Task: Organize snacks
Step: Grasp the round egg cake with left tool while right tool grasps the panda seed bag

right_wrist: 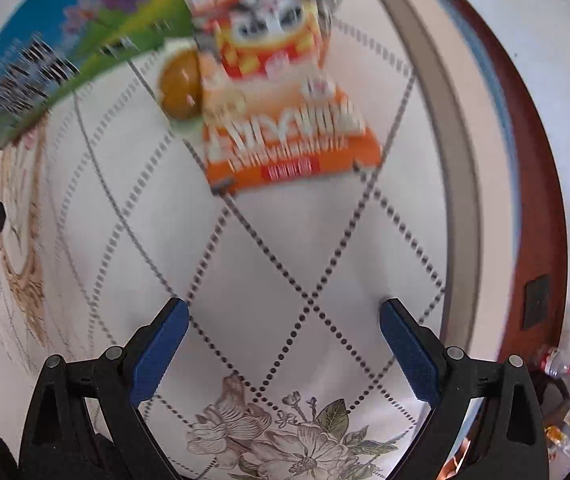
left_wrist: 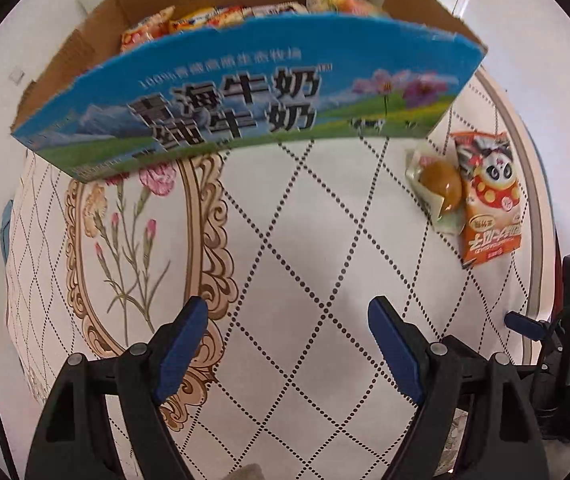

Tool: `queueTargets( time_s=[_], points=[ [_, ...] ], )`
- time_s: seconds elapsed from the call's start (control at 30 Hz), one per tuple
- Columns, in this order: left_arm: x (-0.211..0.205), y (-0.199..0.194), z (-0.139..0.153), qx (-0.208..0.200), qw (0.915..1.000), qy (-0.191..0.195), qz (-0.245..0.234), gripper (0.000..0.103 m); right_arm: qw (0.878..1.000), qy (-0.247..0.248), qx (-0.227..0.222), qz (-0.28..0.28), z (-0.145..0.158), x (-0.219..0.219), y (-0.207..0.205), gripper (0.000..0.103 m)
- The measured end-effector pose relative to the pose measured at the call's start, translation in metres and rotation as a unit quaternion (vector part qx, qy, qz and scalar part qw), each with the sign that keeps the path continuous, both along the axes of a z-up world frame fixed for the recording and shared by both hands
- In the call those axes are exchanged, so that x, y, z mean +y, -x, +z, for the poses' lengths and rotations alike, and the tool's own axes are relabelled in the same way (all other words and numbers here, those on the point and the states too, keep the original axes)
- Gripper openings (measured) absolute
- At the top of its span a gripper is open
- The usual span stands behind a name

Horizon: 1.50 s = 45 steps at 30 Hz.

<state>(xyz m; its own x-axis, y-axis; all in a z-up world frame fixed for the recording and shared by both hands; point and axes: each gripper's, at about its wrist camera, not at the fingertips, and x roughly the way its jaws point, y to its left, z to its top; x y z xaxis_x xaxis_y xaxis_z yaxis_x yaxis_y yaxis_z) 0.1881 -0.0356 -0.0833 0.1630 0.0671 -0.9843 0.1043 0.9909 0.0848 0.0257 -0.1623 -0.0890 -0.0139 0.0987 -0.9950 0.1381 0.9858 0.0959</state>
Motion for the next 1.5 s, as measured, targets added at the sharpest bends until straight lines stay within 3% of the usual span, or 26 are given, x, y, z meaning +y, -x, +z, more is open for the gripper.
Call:
queueTargets(
  time_s=[0.1,0.3,0.37,0.4,0.43,0.5,0.57,0.63,0.83,0.87,0.93,1.1,1.3,1.37,1.4,1.43,1.5],
  points=[
    [-0.005,-0.002,-0.013,0.012,0.9999,-0.010,0.002,0.082,1.000,-0.017,-0.002,-0.007,-0.017,-0.003,-0.001,0.103],
    [-0.017,-0.006,-0.017,0.014,0.9998,-0.015,0.007,0.082,0.996,-0.071,0.039,-0.028,-0.046,-0.018,-0.014,0.103],
    [-0.021,-0.008,-0.012,0.007,0.9999,-0.013,0.009,0.082,0.994,-0.078,0.071,-0.009,-0.041,-0.021,-0.021,0.101],
    [-0.023,-0.010,-0.006,0.001,0.9999,-0.012,0.010,0.082,0.995,-0.079,0.066,-0.010,-0.031,-0.025,-0.022,0.095],
    [-0.025,-0.012,-0.001,-0.006,0.9998,-0.013,0.010,0.082,0.997,-0.073,0.037,-0.012,-0.014,-0.029,-0.024,0.089],
    [-0.030,-0.015,0.005,-0.020,0.9995,-0.022,0.009,0.082,0.998,-0.053,-0.038,-0.017,0.027,-0.038,-0.029,0.089],
    [-0.034,-0.022,0.011,-0.029,0.9989,-0.037,0.007,0.082,0.991,-0.062,-0.114,-0.042,0.056,-0.049,-0.038,0.089],
    [-0.041,-0.028,0.011,-0.031,0.9979,-0.057,0.005,0.082,0.988,-0.063,-0.133,-0.052,0.060,-0.050,-0.053,0.089],
    [-0.055,-0.043,0.001,-0.020,0.9963,-0.084,-0.002,0.082,0.991,-0.041,-0.127,-0.014,0.033,-0.025,-0.088,0.084],
    [-0.059,-0.044,-0.001,-0.018,0.9965,-0.081,-0.004,0.082,0.991,-0.039,-0.126,-0.013,0.035,-0.025,-0.088,0.071],
    [-0.065,-0.040,-0.004,-0.015,0.9973,-0.072,-0.007,0.082,0.990,-0.051,-0.128,-0.014,0.041,-0.027,-0.082,0.060],
    [-0.092,-0.045,-0.009,-0.001,0.9986,-0.048,-0.023,0.082,0.994,-0.030,-0.100,0.000,0.041,-0.039,-0.063,0.059],
    [-0.141,-0.061,-0.016,0.010,0.9978,-0.021,-0.061,0.081,0.994,-0.058,-0.084,-0.035,0.044,-0.067,-0.033,0.059],
    [-0.154,-0.066,-0.015,0.004,0.9973,-0.008,-0.073,0.072,0.994,-0.062,-0.083,-0.046,0.043,-0.075,-0.028,0.059],
    [-0.161,-0.067,-0.015,0.003,0.9969,-0.005,-0.079,0.061,0.994,-0.061,-0.082,-0.049,0.043,-0.076,-0.025,0.059],
    [-0.167,-0.069,-0.016,0.006,0.9963,-0.002,-0.086,0.056,0.994,-0.059,-0.081,-0.049,0.041,-0.076,-0.026,0.059],
    [-0.179,-0.073,-0.020,0.015,0.9953,-0.006,-0.095,0.056,0.994,-0.056,-0.080,-0.048,0.041,-0.075,-0.021,0.059]
  ],
)
